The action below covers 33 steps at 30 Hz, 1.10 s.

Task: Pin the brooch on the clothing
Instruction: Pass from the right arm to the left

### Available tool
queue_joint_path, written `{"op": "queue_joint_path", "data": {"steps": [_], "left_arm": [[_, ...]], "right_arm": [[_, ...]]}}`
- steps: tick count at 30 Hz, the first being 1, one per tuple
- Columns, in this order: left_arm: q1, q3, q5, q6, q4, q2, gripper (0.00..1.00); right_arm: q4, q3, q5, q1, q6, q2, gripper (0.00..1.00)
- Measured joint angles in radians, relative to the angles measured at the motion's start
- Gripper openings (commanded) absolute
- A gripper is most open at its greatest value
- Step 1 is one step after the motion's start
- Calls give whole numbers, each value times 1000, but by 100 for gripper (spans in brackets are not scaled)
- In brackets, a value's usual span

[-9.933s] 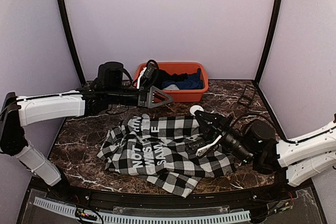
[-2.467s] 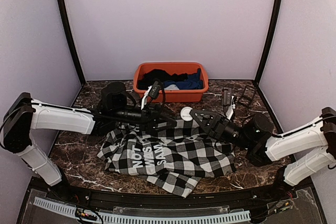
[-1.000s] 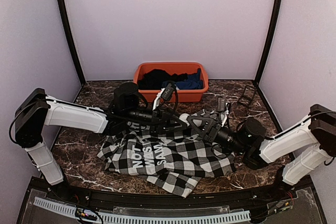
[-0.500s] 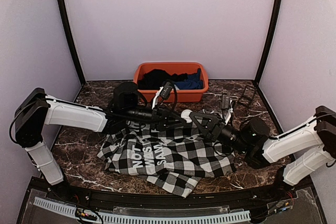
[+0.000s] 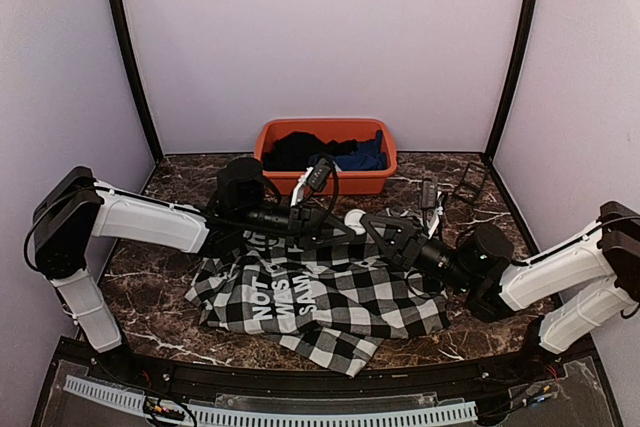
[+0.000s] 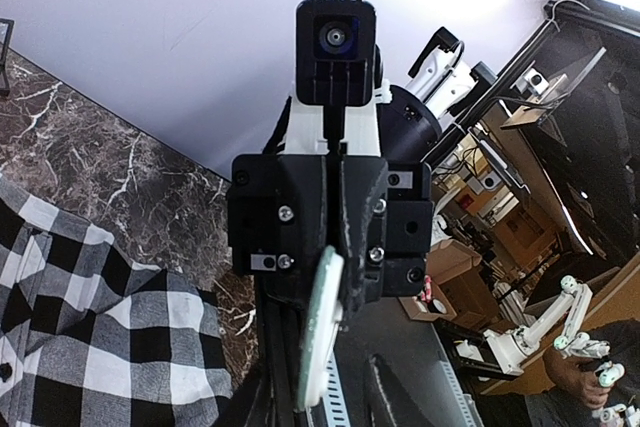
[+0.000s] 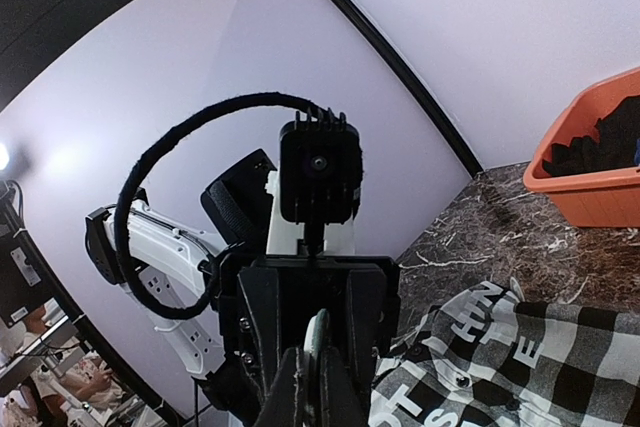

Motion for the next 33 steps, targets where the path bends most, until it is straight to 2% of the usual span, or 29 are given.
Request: {"op": "queue_joint_path", "data": {"steps": [4,6,7,9,16,17,19,21,23,26,28,30,33], "left_arm": [[0,0,7,-6,5,1,22],[0,0,9,-8,11,1,15],[0,0,8,-9,14,1,7],[1,0,5,-13,13,2,1],[4,2,19,-2,31,5,1],[4,2,20,-2,31,5,1],[4,2,22,-1,31,5,1],[3,6,27,-2,24,5,1],[2,11,32,8,-3,4,1],[2,13,32,68,-129,-25,1],[2,13,24,139,-272,-72,1],[2,19,8,225,-420,-127,1],[2,63,-21,379,-678,-204,1]], "right_arm": [[0,0,0,0,-1,0,0],[0,0,0,0,0,2,0],[1,0,-1,0,0,4,0],[8,2,-7,0,1,6,0],[16,3,-11,0,13,8,0],[16,3,-12,0,13,8,6],[16,3,-12,0,10,8,28],[2,3,-20,-4,2,5,44],[-16,3,-39,-18,-11,-20,54],[-144,11,-65,-43,-57,-175,65],[-286,58,-72,-56,-107,-309,67],[-483,166,-79,-65,-190,-417,69],[-755,359,-108,-70,-314,-472,68]]}}
